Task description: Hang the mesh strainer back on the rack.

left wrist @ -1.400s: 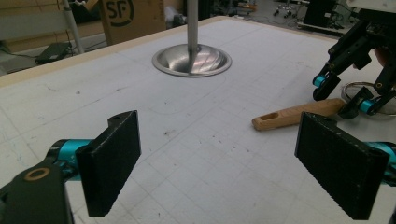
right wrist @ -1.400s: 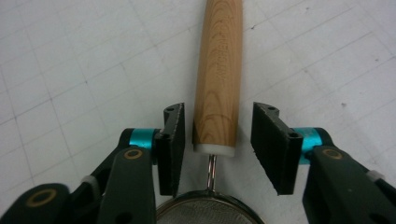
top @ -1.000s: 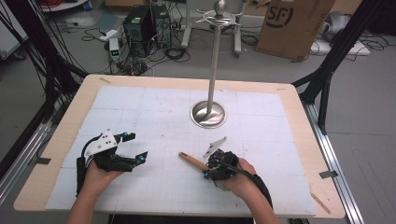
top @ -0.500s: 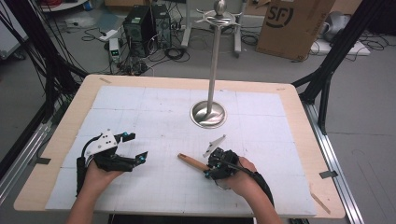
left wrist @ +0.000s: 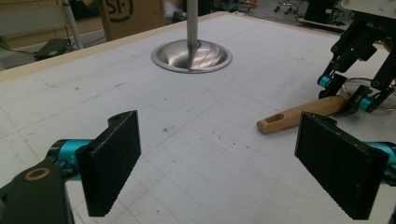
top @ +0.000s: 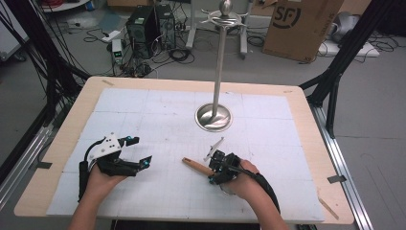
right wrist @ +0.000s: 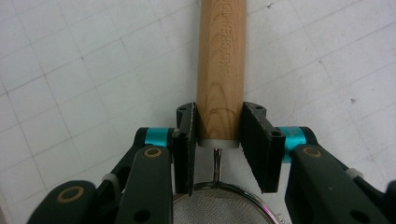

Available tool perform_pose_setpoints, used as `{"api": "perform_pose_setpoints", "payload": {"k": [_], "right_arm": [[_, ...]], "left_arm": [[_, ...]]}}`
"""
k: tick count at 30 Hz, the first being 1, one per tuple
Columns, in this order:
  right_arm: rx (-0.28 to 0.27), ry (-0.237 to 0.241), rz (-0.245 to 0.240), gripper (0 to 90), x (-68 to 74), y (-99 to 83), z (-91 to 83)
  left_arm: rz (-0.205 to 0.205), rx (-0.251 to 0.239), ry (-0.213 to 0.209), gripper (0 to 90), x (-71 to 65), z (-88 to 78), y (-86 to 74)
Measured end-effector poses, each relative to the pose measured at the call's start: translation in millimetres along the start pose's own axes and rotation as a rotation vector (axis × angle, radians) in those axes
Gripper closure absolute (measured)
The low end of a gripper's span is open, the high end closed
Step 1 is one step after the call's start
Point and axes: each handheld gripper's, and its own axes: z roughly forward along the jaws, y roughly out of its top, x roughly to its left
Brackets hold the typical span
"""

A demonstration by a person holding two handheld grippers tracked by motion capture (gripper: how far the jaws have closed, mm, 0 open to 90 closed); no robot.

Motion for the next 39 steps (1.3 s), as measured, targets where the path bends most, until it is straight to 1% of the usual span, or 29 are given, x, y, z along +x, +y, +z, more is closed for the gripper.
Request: {"api": "perform_pose_setpoints", "payload": {"k": [4,7,8,11,13,16,20,21,26,29,32,35,36,38,39], "right_arm": [[0.012,-0.006,0.003,66.6,0.7,2.0,0.5],[0.006,-0.02,-0.015,67.9,3.4,1.6,0.5],[-0.003,-0.025,-0.023,68.3,4.2,0.5,0.5],[-0.031,-0.024,-0.027,68.6,4.3,-3.5,-0.1],[-0.05,-0.024,-0.043,68.8,3.4,-5.4,-0.6],[-0.068,-0.045,-0.05,68.8,3.7,-7.2,-2.2],[-0.095,-0.05,-0.038,68.7,1.1,-8.4,-6.2],[-0.105,-0.049,-0.043,68.7,0.2,-8.7,-7.4],[-0.167,-0.059,-0.033,68.7,-1.5,-12.1,-13.8],[-0.206,-0.062,-0.015,68.7,-3.7,-15.2,-20.2],[-0.257,-0.069,0.001,68.7,-6.6,-19.1,-26.5],[-0.31,-0.058,0.022,68.7,-11.2,-25.3,-32.5],[-0.322,-0.068,0.022,68.7,-12.0,-26.7,-33.7],[-0.33,-0.071,0.026,68.6,-12.8,-28.1,-35.3],[-0.348,-0.071,0.034,68.7,-13.8,-29.4,-36.8]], "left_arm": [[0.0,0.003,-0.001,15.0,-0.4,0.9,-0.3],[0.0,0.004,-0.002,15.0,-0.8,1.4,-0.4],[0.0,0.004,-0.002,15.0,-0.8,1.4,-0.4],[0.0,0.004,0.0,15.0,-0.5,0.9,-0.5],[0.0,0.003,0.002,15.0,0.1,0.4,-0.6],[-0.004,0.004,0.005,15.0,0.6,0.3,-0.9],[-0.003,0.002,0.004,15.1,0.9,0.3,-1.0],[-0.002,0.003,0.003,15.0,1.1,-0.1,-0.9],[-0.002,0.0,0.003,15.0,1.2,-0.7,-0.5],[0.0,-0.001,0.005,15.0,0.9,-0.6,-0.4],[-0.001,-0.001,0.005,15.1,1.0,-0.6,-0.5],[0.0,0.0,0.006,15.0,1.0,-0.4,-0.6],[0.0,0.001,0.007,15.0,1.1,-0.3,-0.7],[-0.003,0.001,0.009,15.0,1.1,-0.3,-0.8],[-0.003,0.0,0.009,15.1,1.1,-0.3,-0.8]]}}
